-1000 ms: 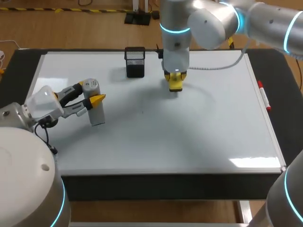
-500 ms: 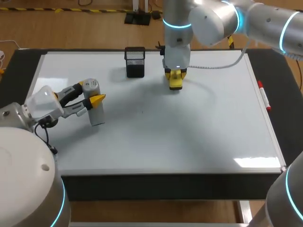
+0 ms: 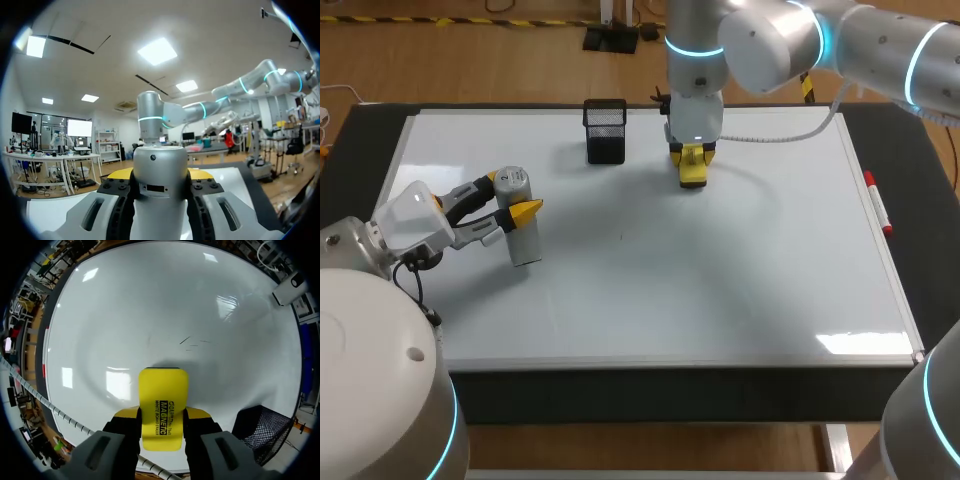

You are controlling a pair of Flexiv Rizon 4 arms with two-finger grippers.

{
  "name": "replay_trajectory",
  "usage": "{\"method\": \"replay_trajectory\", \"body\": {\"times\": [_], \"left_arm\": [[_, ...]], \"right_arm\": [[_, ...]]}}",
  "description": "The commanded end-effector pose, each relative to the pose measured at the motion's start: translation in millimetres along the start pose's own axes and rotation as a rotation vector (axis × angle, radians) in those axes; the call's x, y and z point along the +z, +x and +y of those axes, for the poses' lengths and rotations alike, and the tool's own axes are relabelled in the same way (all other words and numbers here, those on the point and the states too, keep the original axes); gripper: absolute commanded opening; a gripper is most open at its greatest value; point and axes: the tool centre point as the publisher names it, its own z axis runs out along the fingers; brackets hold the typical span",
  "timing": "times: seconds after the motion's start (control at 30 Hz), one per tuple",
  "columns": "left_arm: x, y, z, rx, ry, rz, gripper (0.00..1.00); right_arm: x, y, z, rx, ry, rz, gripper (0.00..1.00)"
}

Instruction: Pick up the inspection probe, press it on each red-marked spot on the whiteboard one by one, put down the probe, pick up the eraser, and wipe off all the red marks.

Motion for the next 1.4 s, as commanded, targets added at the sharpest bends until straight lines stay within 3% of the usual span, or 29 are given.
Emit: {"method": "replay_trajectory", "body": {"times": [0.03, 0.3, 0.33, 0.37, 0.77, 1.4], "left_arm": [[0, 0.2, -0.8, 0.001, 0.0, -0.002, 0.0], [0, 0.2, -0.8, 0.001, 0.0, -0.002, 0.0], [0, 0.2, -0.8, 0.001, 0.0, -0.002, 0.0], [0, 0.2, -0.8, 0.001, 0.0, -0.002, 0.0], [0, 0.2, -0.8, 0.001, 0.0, -0.002, 0.0], [0, 0.2, -0.8, 0.001, 0.0, -0.002, 0.0]], "right_arm": [[3, -2, -7, -0.001, -0.014, 0.007, 0.0], [7, 0, -9, -0.005, -0.026, 0.023, 0.0], [7, 0, -9, -0.008, -0.026, 0.021, 0.38], [7, 1, -9, -0.006, -0.026, 0.022, 1.0], [-3, 19, -5, 0.106, -0.009, -0.004, 1.0], [-28, 77, 4, 0.65, -0.158, -0.31, 1.0]]}}
